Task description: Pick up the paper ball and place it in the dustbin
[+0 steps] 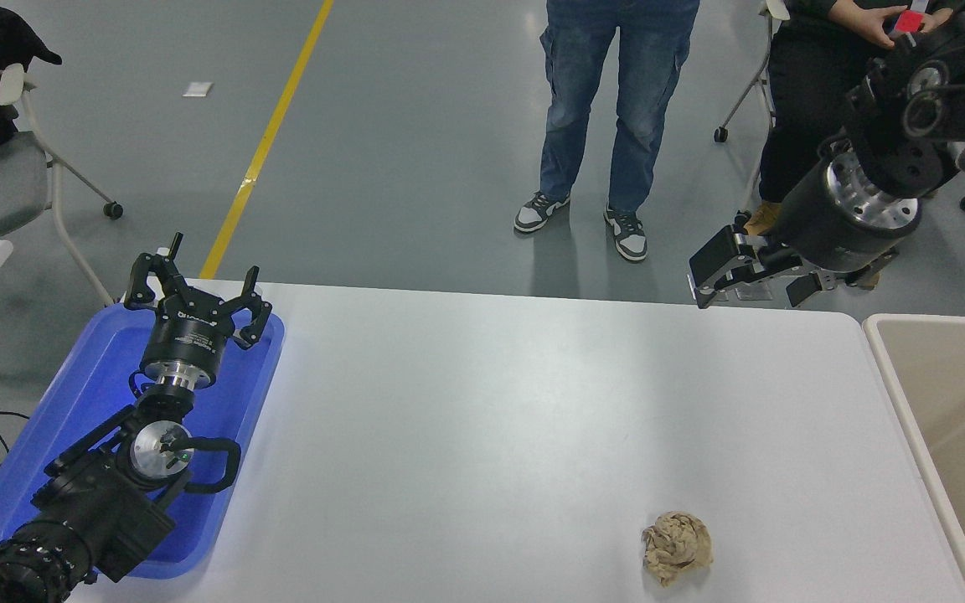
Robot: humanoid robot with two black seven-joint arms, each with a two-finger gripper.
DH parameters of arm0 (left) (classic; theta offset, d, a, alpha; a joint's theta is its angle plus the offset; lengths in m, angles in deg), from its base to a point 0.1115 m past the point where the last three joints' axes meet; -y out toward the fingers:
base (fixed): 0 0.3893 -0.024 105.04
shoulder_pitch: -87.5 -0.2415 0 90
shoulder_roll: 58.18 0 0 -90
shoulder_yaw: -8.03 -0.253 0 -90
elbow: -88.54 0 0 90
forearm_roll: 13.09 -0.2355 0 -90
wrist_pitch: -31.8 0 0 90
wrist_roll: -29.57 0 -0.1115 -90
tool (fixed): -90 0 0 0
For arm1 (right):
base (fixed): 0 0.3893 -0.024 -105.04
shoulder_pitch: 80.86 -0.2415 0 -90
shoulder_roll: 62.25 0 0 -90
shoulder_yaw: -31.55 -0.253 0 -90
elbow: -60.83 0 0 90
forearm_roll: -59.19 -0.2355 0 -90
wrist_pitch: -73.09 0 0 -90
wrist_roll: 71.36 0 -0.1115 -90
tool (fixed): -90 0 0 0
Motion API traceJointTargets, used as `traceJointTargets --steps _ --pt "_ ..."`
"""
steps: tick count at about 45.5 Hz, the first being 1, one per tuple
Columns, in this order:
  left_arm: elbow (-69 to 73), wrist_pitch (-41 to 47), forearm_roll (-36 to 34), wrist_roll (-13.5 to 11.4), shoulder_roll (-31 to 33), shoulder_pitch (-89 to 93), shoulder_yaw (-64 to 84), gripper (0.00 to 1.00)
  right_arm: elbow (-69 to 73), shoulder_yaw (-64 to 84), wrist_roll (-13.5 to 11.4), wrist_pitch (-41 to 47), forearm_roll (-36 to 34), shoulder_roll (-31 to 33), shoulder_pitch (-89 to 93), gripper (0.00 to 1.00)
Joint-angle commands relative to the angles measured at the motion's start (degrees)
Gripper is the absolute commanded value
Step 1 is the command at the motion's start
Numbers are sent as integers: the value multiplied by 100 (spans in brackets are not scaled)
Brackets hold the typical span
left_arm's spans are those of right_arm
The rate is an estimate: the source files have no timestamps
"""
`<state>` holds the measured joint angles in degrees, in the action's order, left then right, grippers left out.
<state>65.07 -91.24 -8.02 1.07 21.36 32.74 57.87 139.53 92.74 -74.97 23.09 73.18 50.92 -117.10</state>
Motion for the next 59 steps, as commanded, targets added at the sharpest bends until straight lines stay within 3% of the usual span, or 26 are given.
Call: traceJointTargets --steps 1,47,59 --pt "0 0 2 2 0 0 0 100 -30 7 0 -1 16 -22 56 100" --pt "0 0 2 2 0 0 0 100 -162 78 9 -89 7 -57 521 100" --pt "0 0 -6 2 0 0 0 100 -162 -80 18 -915 86 -145 1522 100"
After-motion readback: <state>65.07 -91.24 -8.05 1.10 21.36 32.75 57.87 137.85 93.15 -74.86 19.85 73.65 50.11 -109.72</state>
